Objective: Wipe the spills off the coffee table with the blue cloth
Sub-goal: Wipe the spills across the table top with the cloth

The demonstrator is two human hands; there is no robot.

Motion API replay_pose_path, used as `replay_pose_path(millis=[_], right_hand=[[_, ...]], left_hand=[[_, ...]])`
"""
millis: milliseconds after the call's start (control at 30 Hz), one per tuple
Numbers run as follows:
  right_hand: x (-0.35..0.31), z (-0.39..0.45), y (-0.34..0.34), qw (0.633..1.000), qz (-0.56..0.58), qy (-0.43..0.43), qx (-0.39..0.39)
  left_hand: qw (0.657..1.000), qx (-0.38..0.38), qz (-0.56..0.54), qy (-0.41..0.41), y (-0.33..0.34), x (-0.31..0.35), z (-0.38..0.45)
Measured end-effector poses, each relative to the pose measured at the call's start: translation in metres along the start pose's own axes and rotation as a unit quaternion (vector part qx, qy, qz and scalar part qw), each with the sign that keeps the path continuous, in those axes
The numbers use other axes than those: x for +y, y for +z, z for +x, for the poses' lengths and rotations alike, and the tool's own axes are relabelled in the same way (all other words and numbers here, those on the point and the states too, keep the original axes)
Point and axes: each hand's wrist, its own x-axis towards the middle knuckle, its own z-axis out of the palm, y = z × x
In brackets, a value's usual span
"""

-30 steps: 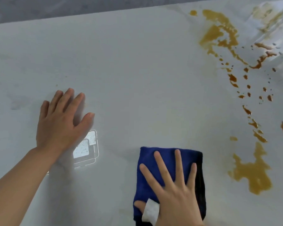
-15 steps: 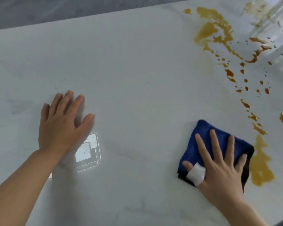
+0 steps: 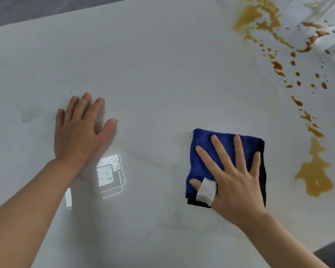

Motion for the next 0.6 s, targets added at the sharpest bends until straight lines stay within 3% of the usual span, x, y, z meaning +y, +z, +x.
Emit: replay_pose_path(millis=[100, 233, 600], right_hand=[[-0.005, -0.026, 0.002, 1.0, 0.007, 0.013, -0.012], [-0.02, -0.06, 0.012, 0.998, 0.019, -0.045, -0.032], [-0.02, -0.06, 0.01, 0.998, 0.008, -0.042, -0.042]], left_hand=[[1.0, 0.001, 0.005, 0.009, 0.001, -0.001, 0.001], [1.0, 0.003, 0.011, 0.008, 0.001, -0.001, 0.002], [0.999, 0.003, -0.044, 0.008, -0.011, 0.02, -0.021]])
